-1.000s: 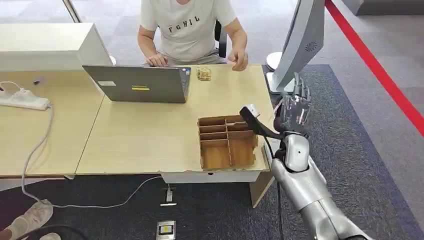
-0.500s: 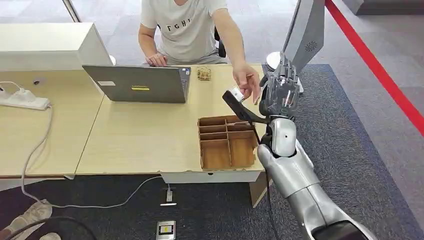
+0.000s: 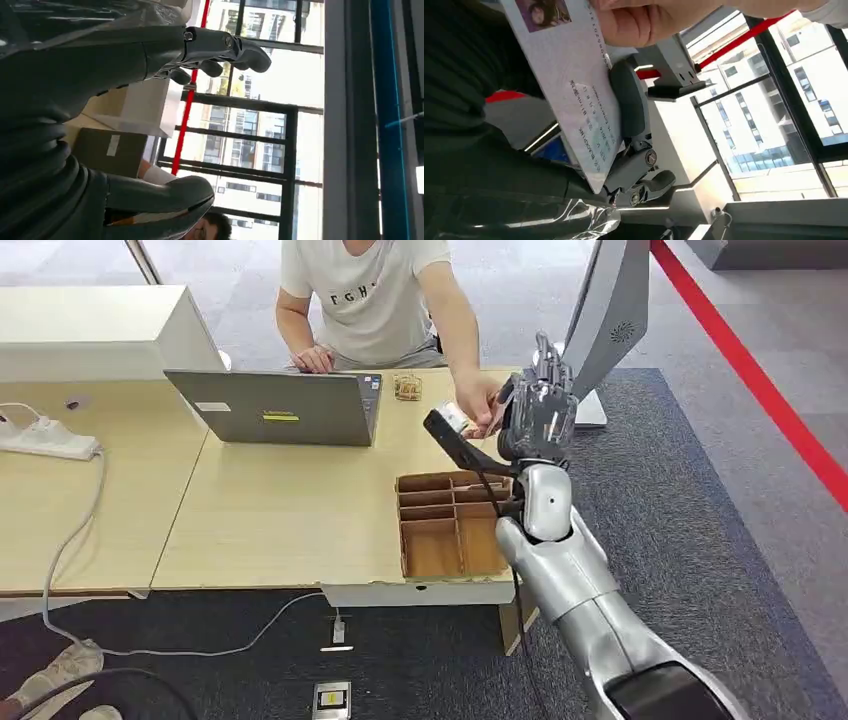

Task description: Pass the card to the sensor for recognition and then transmit it.

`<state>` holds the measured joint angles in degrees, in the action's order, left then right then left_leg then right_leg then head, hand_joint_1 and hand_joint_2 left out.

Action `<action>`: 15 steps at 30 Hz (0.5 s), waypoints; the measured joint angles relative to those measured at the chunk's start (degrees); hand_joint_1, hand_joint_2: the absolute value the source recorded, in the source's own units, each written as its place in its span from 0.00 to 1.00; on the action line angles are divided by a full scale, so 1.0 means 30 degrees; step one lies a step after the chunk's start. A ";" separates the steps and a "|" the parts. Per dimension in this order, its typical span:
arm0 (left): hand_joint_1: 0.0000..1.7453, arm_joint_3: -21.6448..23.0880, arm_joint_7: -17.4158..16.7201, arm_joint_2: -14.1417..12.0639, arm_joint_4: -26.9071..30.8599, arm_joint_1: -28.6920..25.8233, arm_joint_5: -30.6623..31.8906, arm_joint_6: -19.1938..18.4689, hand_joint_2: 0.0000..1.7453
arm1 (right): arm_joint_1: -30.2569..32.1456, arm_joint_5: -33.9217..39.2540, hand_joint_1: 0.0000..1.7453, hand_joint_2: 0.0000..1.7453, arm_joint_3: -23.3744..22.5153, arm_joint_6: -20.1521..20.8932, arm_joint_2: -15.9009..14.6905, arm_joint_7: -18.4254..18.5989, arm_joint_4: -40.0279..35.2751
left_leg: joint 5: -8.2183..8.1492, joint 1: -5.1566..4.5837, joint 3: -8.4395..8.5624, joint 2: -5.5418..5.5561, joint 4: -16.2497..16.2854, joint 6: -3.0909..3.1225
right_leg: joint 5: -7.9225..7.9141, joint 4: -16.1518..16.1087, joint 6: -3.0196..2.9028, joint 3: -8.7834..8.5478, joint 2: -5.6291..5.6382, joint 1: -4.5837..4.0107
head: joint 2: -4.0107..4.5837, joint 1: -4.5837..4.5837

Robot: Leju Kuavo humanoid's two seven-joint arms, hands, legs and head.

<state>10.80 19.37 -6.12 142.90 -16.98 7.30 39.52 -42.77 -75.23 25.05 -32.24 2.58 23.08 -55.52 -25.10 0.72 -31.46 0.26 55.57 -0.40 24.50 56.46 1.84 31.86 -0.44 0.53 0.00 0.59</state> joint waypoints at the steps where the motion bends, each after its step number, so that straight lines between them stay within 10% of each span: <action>1: 0.00 0.0000 0.0000 0.0001 -0.0030 0.0000 0.0000 0.0007 1.00 | -0.0006 0.0051 1.00 1.00 0.0036 -0.0037 0.0015 -0.0044 0.0044 | 0.0000 0.0000 -0.0002 0.0000 0.0000 0.0000 | 0.0000 0.0000 0.0000 0.0001 0.0000 0.0000 | 0.0000 0.0000; 13: 0.00 0.0000 0.0102 0.0001 -0.0394 -0.0090 0.0015 -0.0001 1.00 | -0.0806 0.0320 1.00 1.00 0.0087 -0.1378 0.0306 -0.0561 0.2085 | 0.0000 0.0000 -0.0003 0.0002 0.0001 0.0000 | 0.0000 0.0000 0.0000 -0.0001 -0.0001 0.0000 | 0.0000 0.0000; 14: 0.00 0.0000 0.0175 0.0008 -0.0394 -0.0140 0.0036 0.0007 1.00 | -0.0856 0.0284 0.07 1.00 0.0087 -0.1465 0.0328 -0.0568 0.2252 | 0.0000 0.0000 -0.0004 0.0002 0.0000 0.0000 | 0.0000 0.0001 0.0000 -0.0001 -0.0001 0.0000 | 0.0000 0.0000; 15: 0.00 0.0000 0.0277 0.0030 -0.0401 -0.0193 0.0066 0.0007 1.00 | -0.0908 0.0240 0.00 1.00 0.0087 -0.1574 0.0357 -0.0598 0.2442 | -0.0001 0.0000 -0.0003 0.0002 0.0001 0.0000 | 0.0000 0.0000 0.0000 -0.0001 -0.0001 0.0000 | 0.0000 -0.0007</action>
<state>10.80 20.20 -6.03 141.70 -17.55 7.50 39.54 -45.50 -74.51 25.31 -36.96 3.65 21.29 -48.19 -25.10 0.72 -31.47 0.26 55.58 -0.40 24.50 56.47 1.84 31.85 -0.44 0.53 0.00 0.57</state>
